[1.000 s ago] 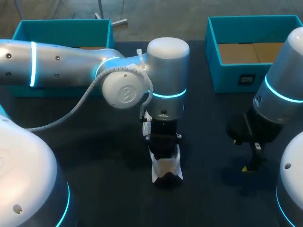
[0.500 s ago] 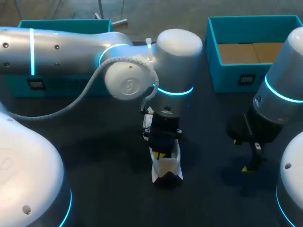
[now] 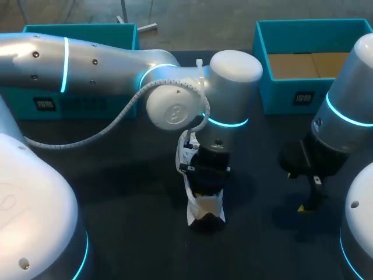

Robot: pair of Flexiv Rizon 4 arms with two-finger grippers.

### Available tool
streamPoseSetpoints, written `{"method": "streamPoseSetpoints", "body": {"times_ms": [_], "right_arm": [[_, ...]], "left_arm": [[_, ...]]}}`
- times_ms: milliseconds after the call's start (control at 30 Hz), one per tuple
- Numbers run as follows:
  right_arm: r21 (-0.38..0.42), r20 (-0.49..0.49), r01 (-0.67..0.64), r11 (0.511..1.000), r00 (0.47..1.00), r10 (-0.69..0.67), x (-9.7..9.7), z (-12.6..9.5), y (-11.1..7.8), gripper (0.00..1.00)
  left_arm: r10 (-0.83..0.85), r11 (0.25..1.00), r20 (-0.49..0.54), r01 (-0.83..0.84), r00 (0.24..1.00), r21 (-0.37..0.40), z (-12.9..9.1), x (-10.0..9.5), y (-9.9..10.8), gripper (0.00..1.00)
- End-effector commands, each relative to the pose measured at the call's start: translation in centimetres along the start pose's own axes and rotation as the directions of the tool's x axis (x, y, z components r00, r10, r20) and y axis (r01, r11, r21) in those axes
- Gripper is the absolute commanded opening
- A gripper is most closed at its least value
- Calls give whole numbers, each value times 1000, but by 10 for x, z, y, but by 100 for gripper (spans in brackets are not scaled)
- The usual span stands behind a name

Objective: Take the shoe out of the shoebox, open the shoe tongue, remove and reinsert the insole, then place the shoe into the shoebox

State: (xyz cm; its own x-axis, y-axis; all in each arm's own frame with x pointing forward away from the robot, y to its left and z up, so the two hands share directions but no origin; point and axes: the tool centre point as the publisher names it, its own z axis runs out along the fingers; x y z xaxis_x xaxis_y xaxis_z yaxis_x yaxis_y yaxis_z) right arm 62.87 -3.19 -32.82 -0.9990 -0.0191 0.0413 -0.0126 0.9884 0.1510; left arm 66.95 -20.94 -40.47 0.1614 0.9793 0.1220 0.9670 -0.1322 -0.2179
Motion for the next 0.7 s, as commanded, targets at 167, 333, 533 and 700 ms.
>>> {"method": "streamPoseSetpoints", "body": {"times_ms": [167, 333, 533, 700], "right_arm": [[2, 2, 0, 1000, 1000, 0, 1, 1, 0, 100], [2, 2, 0, 1000, 1000, 0, 1, 1, 0, 100], [2, 2, 0, 1000, 1000, 0, 1, 1, 0, 100], [2, 2, 0, 1000, 1000, 0, 1, 1, 0, 100]], "left_arm": [[10, 1000, 66, -10, 998, -4, -23, 5, -4, 0], [8, 1000, 80, -7, 997, -18, -35, 8, -4, 0], [6, 1000, 82, -4, 997, -16, -38, 9, -3, 0], [6, 1000, 82, -4, 997, -16, -38, 9, -3, 0]]}}
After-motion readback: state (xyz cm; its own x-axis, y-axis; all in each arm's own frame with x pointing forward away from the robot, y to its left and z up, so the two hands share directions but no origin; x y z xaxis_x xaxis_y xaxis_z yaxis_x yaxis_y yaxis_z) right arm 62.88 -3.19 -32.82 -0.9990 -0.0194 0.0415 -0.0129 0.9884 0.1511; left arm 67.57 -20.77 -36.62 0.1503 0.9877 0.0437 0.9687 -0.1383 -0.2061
